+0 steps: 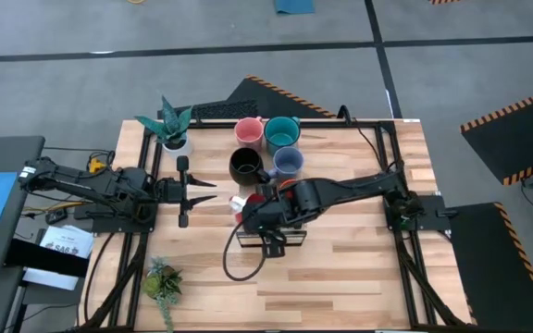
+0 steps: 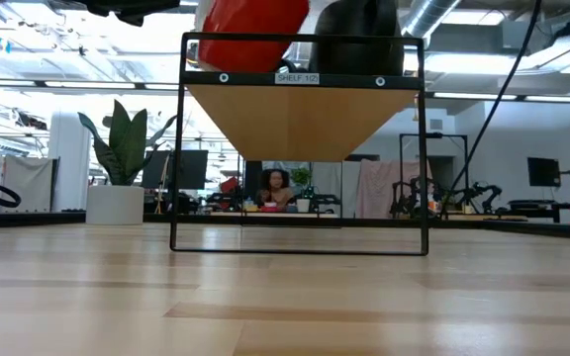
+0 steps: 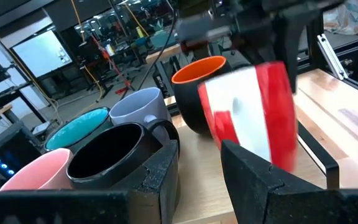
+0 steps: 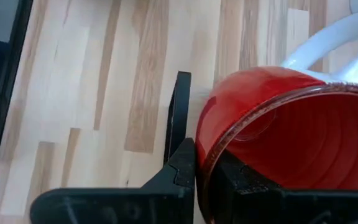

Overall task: Place coffee mugs
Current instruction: Put the red mug on the shelf

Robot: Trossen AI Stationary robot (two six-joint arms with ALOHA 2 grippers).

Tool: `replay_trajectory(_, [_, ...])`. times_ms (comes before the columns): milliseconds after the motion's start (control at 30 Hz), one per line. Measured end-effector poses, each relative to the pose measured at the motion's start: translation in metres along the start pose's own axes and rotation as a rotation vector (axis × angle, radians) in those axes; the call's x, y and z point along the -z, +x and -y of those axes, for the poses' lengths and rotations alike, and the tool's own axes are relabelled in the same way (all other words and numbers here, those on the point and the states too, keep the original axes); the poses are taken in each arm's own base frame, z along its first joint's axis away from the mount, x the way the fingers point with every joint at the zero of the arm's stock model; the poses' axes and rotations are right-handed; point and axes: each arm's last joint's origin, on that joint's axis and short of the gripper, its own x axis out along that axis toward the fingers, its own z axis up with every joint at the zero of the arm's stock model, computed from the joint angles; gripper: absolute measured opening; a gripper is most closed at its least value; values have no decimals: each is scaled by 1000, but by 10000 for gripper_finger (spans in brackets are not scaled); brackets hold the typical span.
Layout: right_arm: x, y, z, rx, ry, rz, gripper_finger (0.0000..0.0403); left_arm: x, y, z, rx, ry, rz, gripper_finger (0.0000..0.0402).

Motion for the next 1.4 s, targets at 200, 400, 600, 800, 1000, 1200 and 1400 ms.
replay_trajectory(200, [2,-2,3,6,2,-19,44,0,0,0,1,1,-3,109])
replay_trajectory(400, [2,-1,6,12,33,-20,62,0,0,0,5,-6,-4,109])
replay_trajectory(600, [1,-1,9,16,40,-19,70,2,2,5,112,-64,5,109])
replay_trajectory(800, [1,0,12,20,46,-19,72,8,15,13,174,-78,-28,109])
replay_trajectory(1000, [1,0,14,24,52,-19,72,14,34,18,96,-28,-62,104])
replay_trajectory(1200, [1,0,14,25,53,-19,73,13,40,20,93,-12,-84,31])
replay_trajectory(1400, [1,0,14,25,52,-18,73,18,43,20,109,-12,-118,1])
